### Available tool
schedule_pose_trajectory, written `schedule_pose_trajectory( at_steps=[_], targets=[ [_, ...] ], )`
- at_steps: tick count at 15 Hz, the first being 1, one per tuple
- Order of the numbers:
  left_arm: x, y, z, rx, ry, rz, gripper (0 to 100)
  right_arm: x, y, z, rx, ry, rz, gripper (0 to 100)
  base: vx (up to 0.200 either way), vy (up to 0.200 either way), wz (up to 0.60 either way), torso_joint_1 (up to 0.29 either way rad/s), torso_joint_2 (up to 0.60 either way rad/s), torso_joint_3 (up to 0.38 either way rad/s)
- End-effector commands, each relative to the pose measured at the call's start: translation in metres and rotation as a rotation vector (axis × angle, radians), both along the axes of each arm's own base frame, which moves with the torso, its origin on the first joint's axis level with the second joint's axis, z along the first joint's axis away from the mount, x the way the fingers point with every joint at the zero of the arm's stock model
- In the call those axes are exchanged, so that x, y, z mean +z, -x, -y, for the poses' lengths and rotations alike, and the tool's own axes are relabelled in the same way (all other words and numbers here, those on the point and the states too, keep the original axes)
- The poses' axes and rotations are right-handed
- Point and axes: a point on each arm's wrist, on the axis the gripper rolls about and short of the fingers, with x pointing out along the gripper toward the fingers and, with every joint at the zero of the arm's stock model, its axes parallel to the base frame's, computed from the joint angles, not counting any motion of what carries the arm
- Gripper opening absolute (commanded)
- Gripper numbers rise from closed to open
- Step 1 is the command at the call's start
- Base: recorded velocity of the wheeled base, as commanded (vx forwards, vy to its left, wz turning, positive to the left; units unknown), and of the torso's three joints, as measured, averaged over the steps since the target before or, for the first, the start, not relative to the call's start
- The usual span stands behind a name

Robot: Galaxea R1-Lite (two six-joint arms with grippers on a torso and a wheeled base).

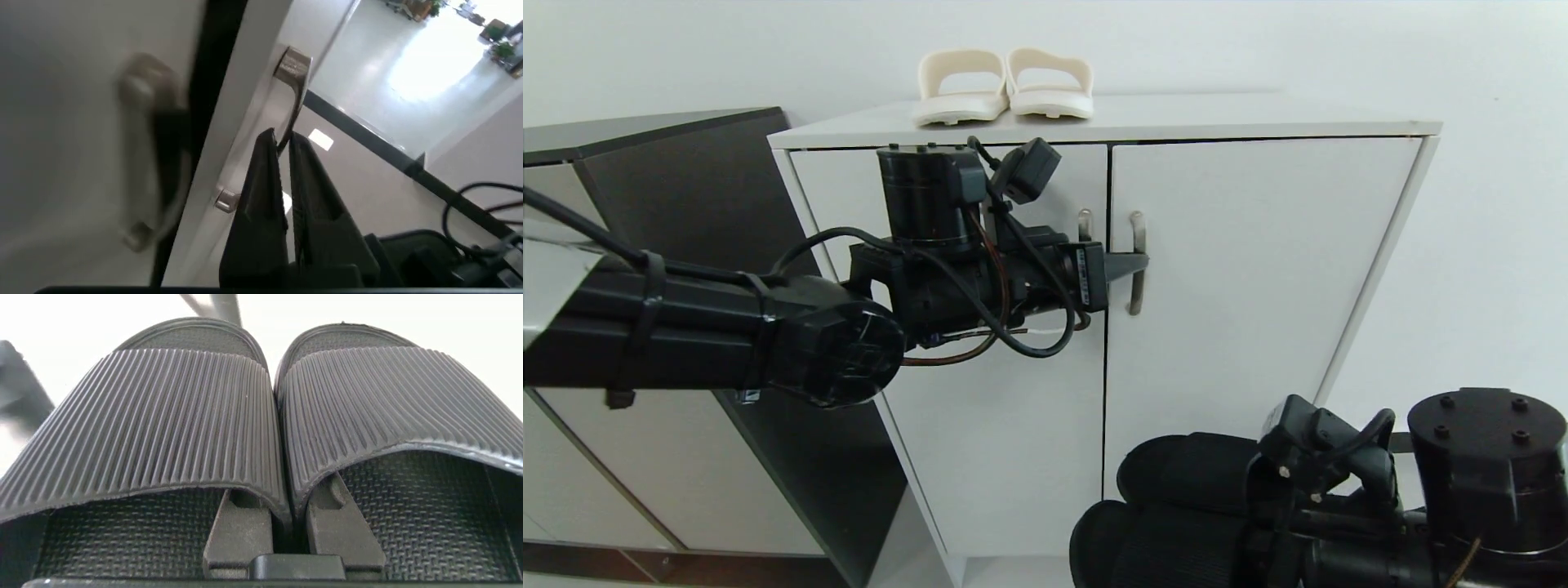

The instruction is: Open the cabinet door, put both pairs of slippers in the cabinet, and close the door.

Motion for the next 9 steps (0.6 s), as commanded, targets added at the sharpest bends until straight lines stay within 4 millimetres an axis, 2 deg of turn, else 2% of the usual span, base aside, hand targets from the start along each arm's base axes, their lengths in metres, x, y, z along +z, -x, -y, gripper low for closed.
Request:
schedule_pose_trajectory(
  at_steps=[1,4,8,9],
  targets=[
    [0.011,0.025,-0.007,-0.029,0.013,0.013,0,0.006,0.008,0.008,0.038,-0.033,0.009,0,0.000,0.000,0.00,0.000,0.00,0.000],
    [0.012,0.057,-0.012,-0.075,0.005,0.007,0,0.003,0.012,0.011,0.080,-0.017,0.025,0,0.000,0.000,0.00,0.000,0.00,0.000],
    [0.009,0.089,-0.025,-0.069,-0.009,-0.003,0,0.000,0.014,0.011,0.097,-0.002,0.020,0,0.000,0.000,0.00,0.000,0.00,0.000],
    [0.008,0.091,-0.027,-0.063,-0.009,-0.005,0,-0.001,0.015,0.011,0.115,-0.006,0.014,0,0.000,0.000,0.00,0.000,0.00,0.000]
  ],
)
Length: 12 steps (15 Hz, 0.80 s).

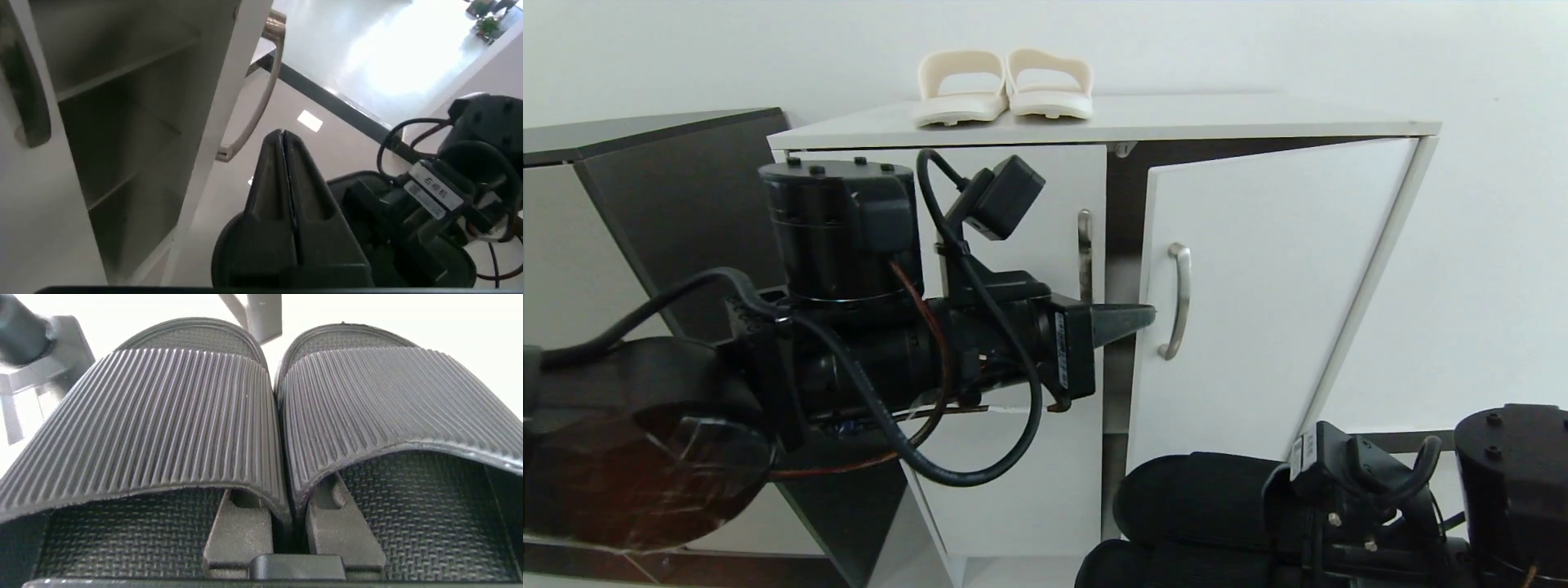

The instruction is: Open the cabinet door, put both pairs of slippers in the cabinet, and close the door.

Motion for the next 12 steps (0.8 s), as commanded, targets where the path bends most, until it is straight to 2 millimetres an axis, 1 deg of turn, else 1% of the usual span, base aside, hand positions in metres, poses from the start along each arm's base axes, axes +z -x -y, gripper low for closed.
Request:
schedule_pose_trajectory(
  at_steps=[1,2,3,4,6,7,8,9,11,12],
  targets=[
    [0.011,0.010,-0.009,0.010,0.025,0.028,0,0.000,0.001,0.000,0.019,-0.005,-0.003,0,0.000,0.000,0.00,0.000,0.00,0.000],
    [0.013,-0.003,-0.011,0.042,0.029,0.031,0,-0.001,0.001,-0.001,0.020,-0.002,-0.005,0,0.000,0.000,0.00,0.000,0.00,0.000],
    [0.015,-0.010,-0.009,0.057,0.034,0.037,0,-0.001,0.001,-0.001,0.020,-0.001,-0.006,0,0.000,0.000,0.00,0.000,0.00,0.000],
    [0.018,-0.025,-0.012,0.102,0.043,0.044,0,-0.001,0.002,0.000,0.019,-0.001,-0.006,0,0.000,0.000,0.00,0.000,0.00,0.000],
    [0.020,-0.044,-0.011,0.133,0.052,0.054,0,-0.001,0.001,0.000,0.019,0.000,-0.007,0,0.000,0.000,0.00,0.000,0.00,0.000],
    [0.021,-0.048,-0.008,0.133,0.054,0.057,0,-0.002,0.001,-0.001,0.019,0.003,-0.009,0,0.000,0.000,0.00,0.000,0.00,0.000],
    [0.020,-0.057,-0.002,0.134,0.056,0.060,0,-0.003,0.001,-0.002,0.019,0.007,-0.013,0,0.000,0.000,0.00,0.000,0.00,0.000],
    [0.021,-0.062,0.003,0.131,0.061,0.066,0,-0.004,0.002,-0.003,0.026,0.012,-0.019,0,0.000,0.000,0.00,0.000,0.00,0.000],
    [0.020,-0.070,0.011,0.126,0.065,0.071,0,-0.007,0.007,-0.005,0.049,0.034,-0.035,0,0.000,0.000,0.00,0.000,0.00,0.000],
    [0.020,-0.070,0.013,0.123,0.066,0.073,0,-0.007,0.007,-0.005,0.050,0.034,-0.037,0,0.000,0.000,0.00,0.000,0.00,0.000]
  ],
)
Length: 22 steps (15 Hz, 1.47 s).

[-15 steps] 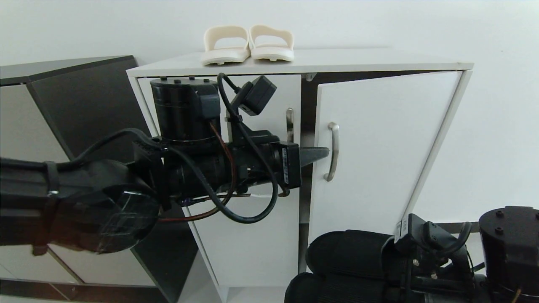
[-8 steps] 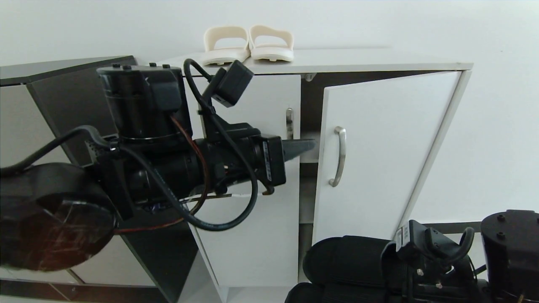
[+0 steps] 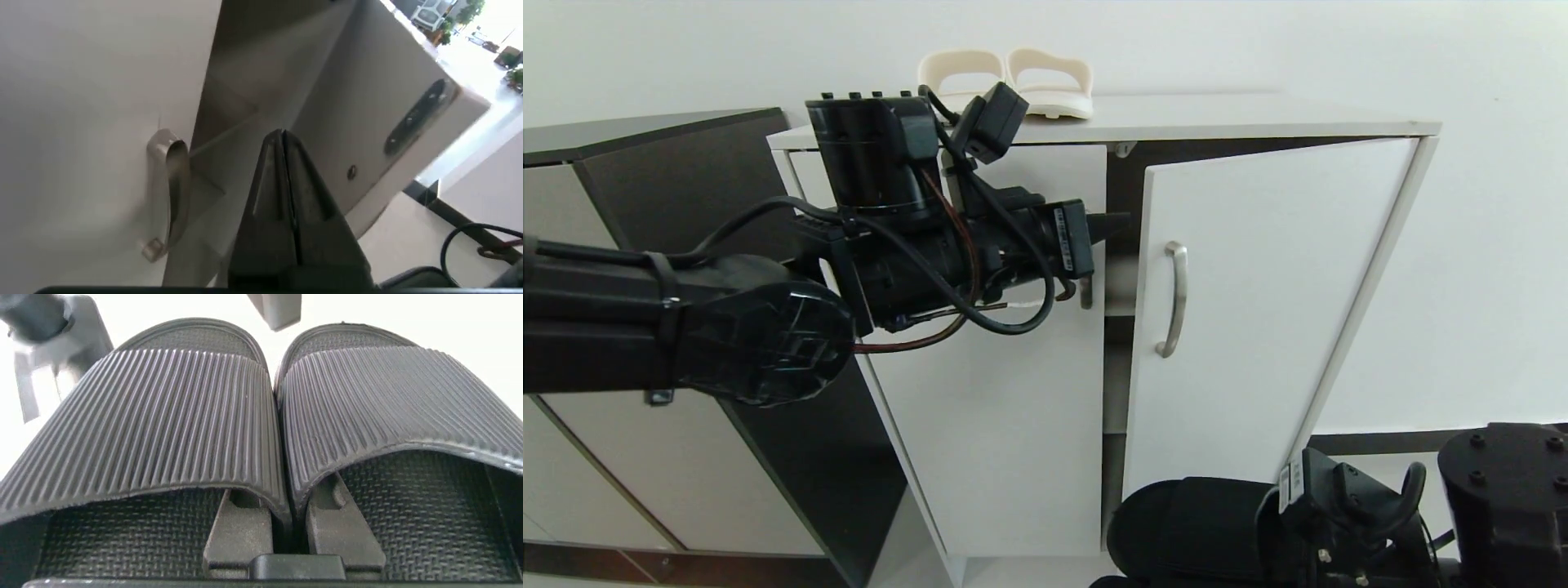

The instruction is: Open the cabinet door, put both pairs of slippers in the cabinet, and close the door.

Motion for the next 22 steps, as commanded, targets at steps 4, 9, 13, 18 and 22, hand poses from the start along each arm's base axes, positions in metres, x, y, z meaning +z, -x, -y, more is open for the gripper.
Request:
schedule_pose_trajectory(
  at_steps=[4,9,13,18,22],
  targets=[
    [-0.008,-0.006,0.017,-0.028,-0.009,-0.014,0,-0.003,0.001,-0.003,0.012,0.010,-0.010,0,-0.050,0.000,0.00,0.001,0.00,-0.002],
    [-0.002,0.048,0.045,-0.135,-0.012,0.005,0,-0.010,0.011,-0.005,0.056,0.035,-0.028,0,-0.200,0.000,0.00,0.005,0.00,0.004],
    [-0.003,0.048,0.043,-0.104,-0.016,0.014,0,-0.005,0.011,-0.010,0.021,0.028,0.001,0,-0.200,0.000,0.00,0.001,0.00,0.006],
    [0.018,0.095,-0.065,0.560,0.008,0.149,0,-0.004,-0.042,-0.045,-0.645,0.019,0.055,0,0.000,0.000,0.00,0.000,0.00,0.000],
    [-0.029,0.193,-0.181,1.028,-0.199,0.104,0,-0.009,-0.093,-0.053,-1.017,0.017,0.140,0,0.000,0.000,0.00,0.000,0.00,0.000]
  ],
)
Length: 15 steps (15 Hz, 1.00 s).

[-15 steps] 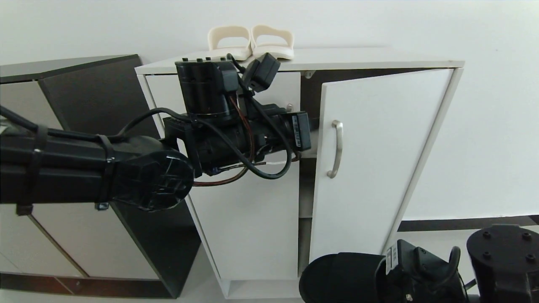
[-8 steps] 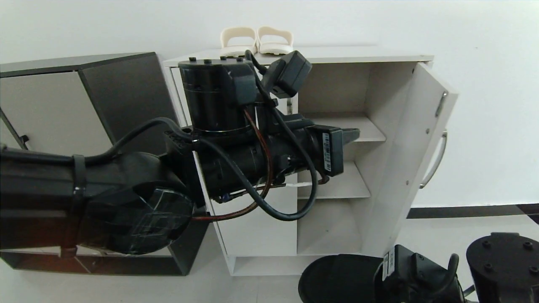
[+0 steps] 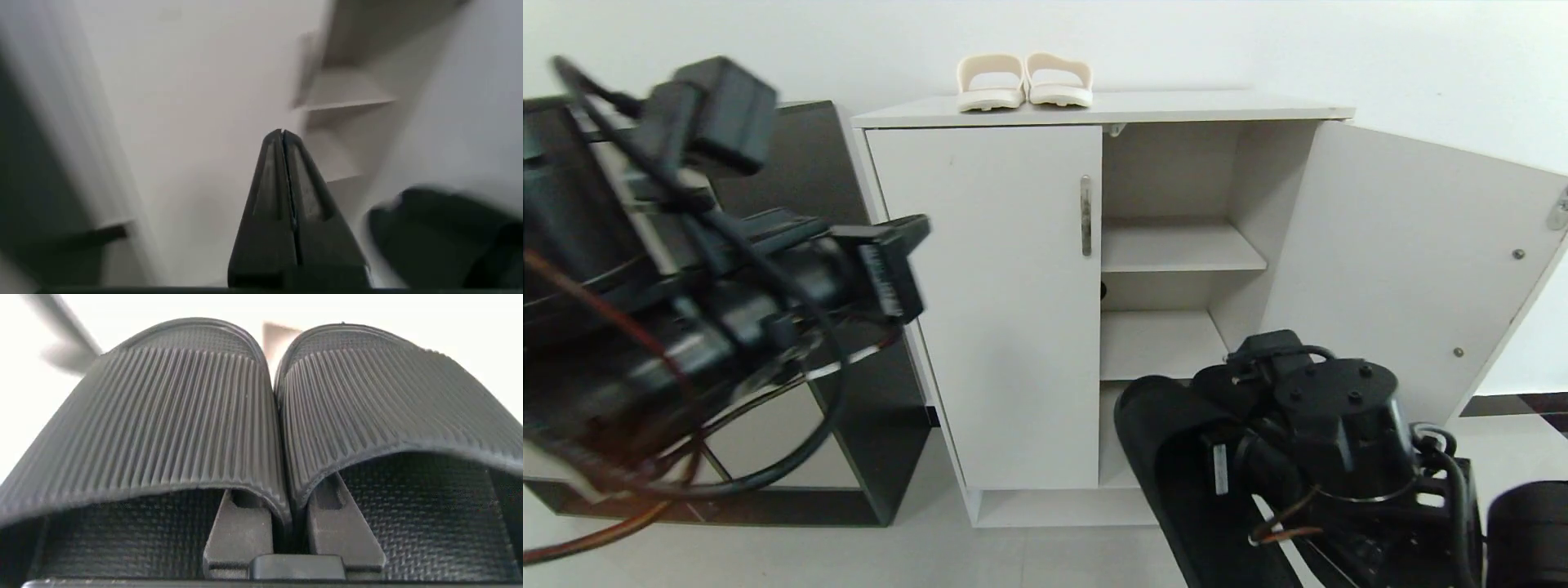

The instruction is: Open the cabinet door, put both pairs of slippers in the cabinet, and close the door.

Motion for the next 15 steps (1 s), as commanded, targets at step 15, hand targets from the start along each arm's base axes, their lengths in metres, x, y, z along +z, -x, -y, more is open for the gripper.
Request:
schedule_pose_trajectory(
  at_steps=[15],
  targets=[
    [-0.201,0.197,-0.120,0.227,-0.143,-0.037,0,-0.013,-0.028,-0.011,-0.070,-0.011,0.024,0,0.000,0.000,0.00,0.000,0.00,0.000]
  ],
)
